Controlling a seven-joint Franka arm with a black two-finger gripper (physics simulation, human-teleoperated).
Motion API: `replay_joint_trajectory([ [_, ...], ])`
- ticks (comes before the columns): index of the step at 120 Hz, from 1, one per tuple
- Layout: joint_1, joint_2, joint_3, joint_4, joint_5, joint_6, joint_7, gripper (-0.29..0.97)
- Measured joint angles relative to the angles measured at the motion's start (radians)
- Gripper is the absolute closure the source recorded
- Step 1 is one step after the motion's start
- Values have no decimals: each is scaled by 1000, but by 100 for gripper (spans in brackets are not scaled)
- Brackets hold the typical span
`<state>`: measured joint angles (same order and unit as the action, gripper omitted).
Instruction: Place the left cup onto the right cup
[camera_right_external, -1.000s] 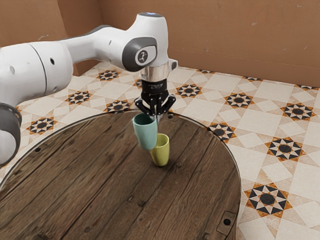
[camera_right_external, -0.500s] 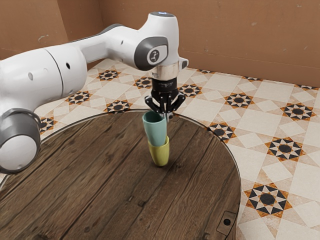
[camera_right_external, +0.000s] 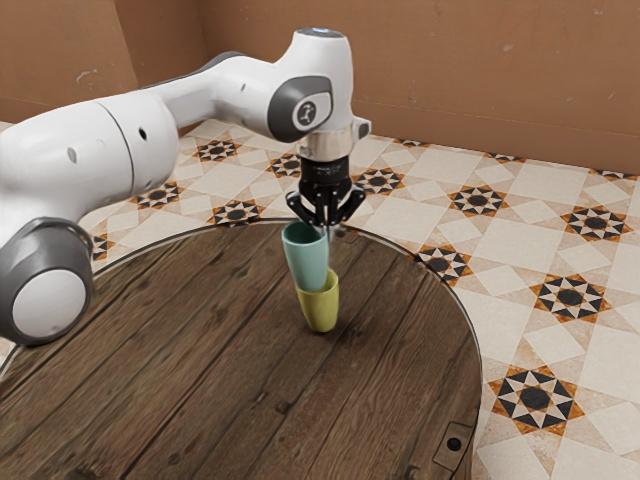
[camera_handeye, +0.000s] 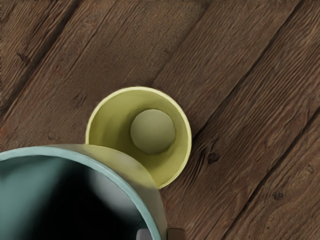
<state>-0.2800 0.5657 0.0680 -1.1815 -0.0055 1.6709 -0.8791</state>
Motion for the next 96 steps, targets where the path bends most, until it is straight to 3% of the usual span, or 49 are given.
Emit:
replay_joint_trajectory([
  [96, 16, 74, -8, 115, 0, -13, 18, 79],
])
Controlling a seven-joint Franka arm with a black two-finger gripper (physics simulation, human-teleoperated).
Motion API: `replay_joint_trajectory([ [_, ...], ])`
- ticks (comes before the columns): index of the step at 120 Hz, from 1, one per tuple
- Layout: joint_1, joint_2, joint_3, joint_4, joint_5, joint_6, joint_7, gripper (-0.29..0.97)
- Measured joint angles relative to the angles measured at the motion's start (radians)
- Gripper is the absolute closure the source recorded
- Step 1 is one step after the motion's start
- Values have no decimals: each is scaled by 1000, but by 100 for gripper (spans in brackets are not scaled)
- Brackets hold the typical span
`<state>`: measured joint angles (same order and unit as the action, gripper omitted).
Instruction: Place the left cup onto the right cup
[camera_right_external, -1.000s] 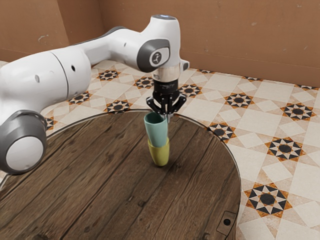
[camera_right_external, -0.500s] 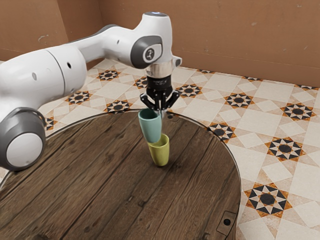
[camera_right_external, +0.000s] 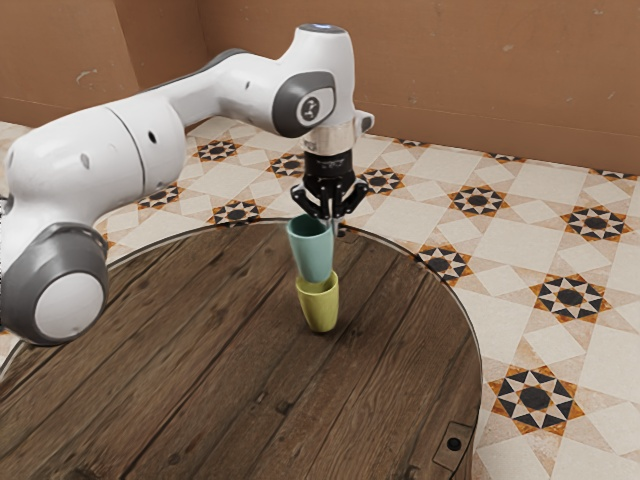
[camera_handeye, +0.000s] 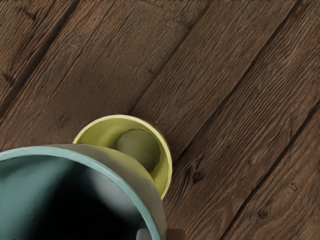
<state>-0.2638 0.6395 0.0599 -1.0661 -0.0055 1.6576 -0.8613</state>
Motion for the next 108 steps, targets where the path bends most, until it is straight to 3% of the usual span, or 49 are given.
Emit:
replay_joint_trajectory([
  [108, 21, 53, 0, 30, 0, 10, 17, 79],
])
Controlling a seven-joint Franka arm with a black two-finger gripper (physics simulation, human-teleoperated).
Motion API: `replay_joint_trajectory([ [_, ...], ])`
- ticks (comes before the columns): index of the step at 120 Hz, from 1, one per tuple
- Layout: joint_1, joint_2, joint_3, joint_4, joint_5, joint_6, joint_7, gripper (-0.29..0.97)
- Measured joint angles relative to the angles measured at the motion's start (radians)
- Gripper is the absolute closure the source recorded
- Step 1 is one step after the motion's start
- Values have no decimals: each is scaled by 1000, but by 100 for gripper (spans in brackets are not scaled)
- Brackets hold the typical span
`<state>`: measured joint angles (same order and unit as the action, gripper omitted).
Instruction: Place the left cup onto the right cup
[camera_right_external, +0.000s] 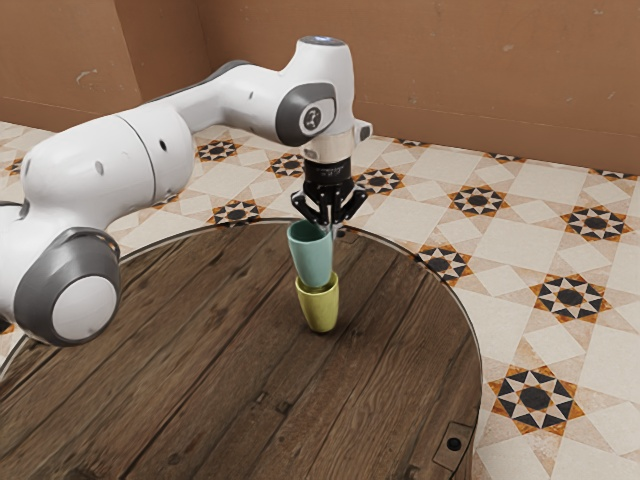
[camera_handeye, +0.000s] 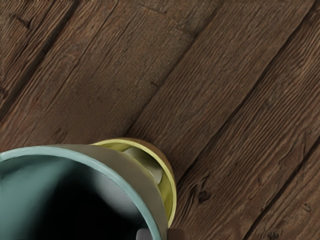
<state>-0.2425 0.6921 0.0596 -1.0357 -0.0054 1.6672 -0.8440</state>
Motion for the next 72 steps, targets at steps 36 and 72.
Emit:
replay_joint_trajectory([
  [36, -1, 15, -1, 0, -1, 5, 2, 79],
  [72, -1, 35, 0, 0, -2, 9, 3, 79],
])
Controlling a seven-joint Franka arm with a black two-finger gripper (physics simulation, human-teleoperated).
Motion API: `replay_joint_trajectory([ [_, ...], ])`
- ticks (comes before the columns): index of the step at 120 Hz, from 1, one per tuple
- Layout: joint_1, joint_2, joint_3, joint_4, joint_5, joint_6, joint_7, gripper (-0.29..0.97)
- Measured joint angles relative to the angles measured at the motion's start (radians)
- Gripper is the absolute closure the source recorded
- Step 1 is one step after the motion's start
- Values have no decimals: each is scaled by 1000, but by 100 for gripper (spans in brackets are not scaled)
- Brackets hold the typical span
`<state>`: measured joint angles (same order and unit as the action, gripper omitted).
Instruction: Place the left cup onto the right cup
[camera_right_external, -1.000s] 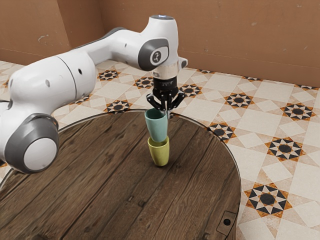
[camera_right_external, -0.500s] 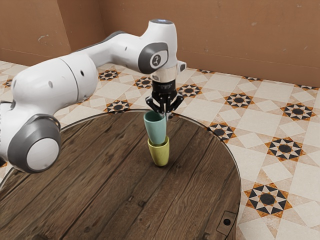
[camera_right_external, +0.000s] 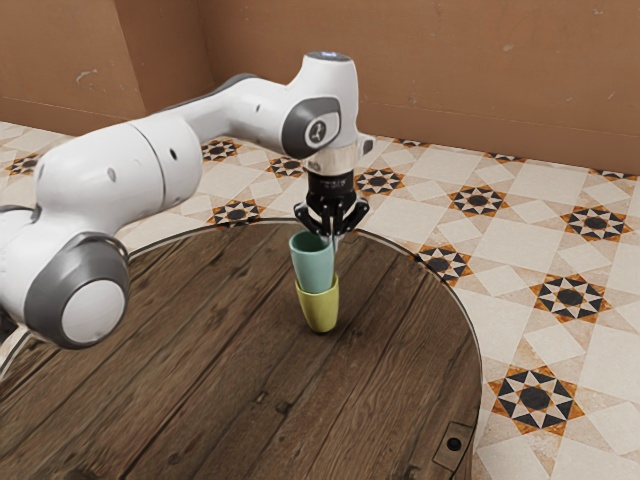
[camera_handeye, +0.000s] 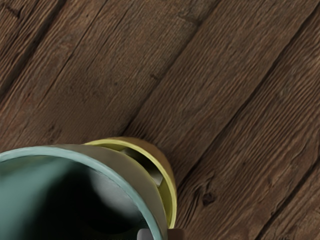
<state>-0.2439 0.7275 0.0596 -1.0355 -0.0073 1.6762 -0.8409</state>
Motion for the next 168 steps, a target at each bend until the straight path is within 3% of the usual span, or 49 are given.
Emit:
replay_joint_trajectory([
  [14, 0, 1, 0, -2, 0, 7, 0, 76],
  [40, -3, 1, 0, -7, -3, 32, 9, 32],
  [65, -5, -7, 1, -8, -4, 45, 16, 12],
  [124, -15, -116, 10, -68, -2, 41, 28, 1],
  [168, -11, -349, 14, -209, 3, 6, 94, 0],
])
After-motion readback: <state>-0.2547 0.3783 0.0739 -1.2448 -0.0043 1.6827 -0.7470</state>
